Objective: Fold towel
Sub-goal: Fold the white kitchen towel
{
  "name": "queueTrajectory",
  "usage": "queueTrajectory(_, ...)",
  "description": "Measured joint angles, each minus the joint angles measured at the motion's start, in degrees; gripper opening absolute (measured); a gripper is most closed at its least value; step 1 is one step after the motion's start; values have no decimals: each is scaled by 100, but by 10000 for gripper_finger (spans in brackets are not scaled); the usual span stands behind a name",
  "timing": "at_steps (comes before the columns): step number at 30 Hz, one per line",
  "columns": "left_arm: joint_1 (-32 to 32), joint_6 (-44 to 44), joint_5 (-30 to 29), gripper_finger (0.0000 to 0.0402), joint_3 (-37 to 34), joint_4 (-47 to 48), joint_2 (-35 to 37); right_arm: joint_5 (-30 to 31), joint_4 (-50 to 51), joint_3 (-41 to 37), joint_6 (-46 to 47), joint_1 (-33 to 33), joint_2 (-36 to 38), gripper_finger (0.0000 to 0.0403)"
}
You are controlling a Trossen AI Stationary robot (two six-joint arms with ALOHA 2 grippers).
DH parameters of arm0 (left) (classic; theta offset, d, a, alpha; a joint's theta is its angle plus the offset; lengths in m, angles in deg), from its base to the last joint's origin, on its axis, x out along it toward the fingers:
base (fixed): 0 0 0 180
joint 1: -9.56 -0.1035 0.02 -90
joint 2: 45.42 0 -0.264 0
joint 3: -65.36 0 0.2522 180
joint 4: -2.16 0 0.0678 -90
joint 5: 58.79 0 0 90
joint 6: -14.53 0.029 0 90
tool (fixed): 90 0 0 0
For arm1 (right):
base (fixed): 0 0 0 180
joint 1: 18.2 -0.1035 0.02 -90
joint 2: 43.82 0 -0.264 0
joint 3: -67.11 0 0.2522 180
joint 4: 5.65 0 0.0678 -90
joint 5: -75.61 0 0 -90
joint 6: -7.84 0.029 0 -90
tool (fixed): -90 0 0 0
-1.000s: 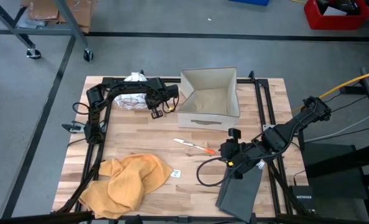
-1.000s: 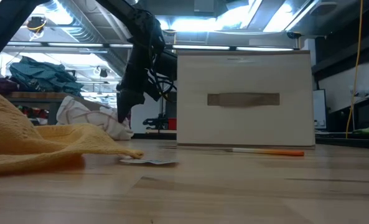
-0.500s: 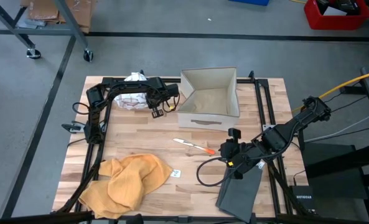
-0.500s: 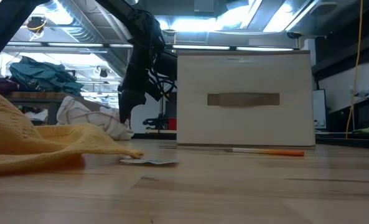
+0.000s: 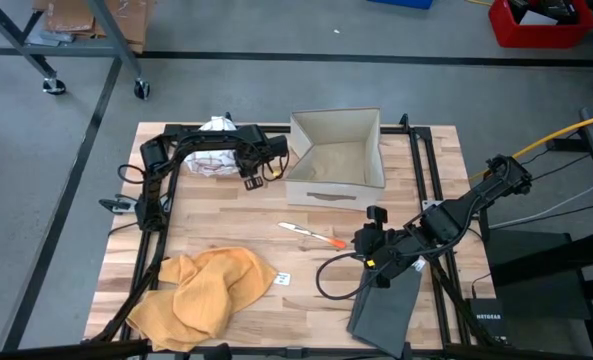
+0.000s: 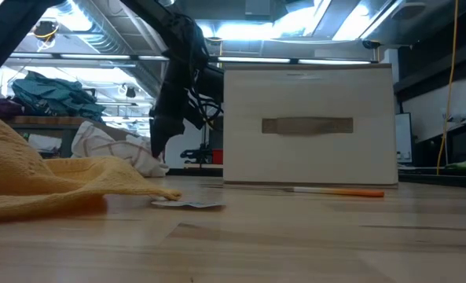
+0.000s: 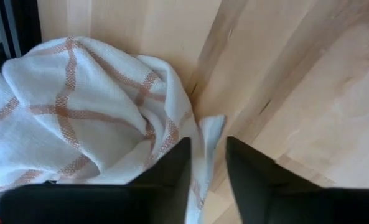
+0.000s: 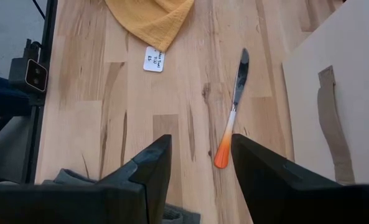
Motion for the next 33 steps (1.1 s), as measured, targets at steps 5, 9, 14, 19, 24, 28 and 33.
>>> queueTrajectory(5, 0, 58, -3, 155, 0, -86, -4, 0, 2, 0, 0, 0, 0, 172)
queueTrajectory(9, -34, 76, -3, 163, 0, -133, -4, 0, 1, 0, 3, 0, 0, 172)
queueTrajectory(14, -76, 72, -17, 164, 0, -90, -6, -1, 2, 0, 63, -2, 0, 172)
queueTrajectory(19, -74, 113, -15, 164, 2, 263, -137, -1, 2, 0, 63, -2, 0, 172)
queueTrajectory(24, -74, 112, 6, 163, 2, 443, -429, -1, 2, 0, 63, -2, 0, 172)
queueTrajectory(28, -24, 22, 12, 137, 2, 340, -524, -1, 2, 0, 63, -1, 0, 172)
queueTrajectory(33, -13, 140, 21, 91, 2, 270, -524, -1, 4, 0, 61, -2, 0, 172)
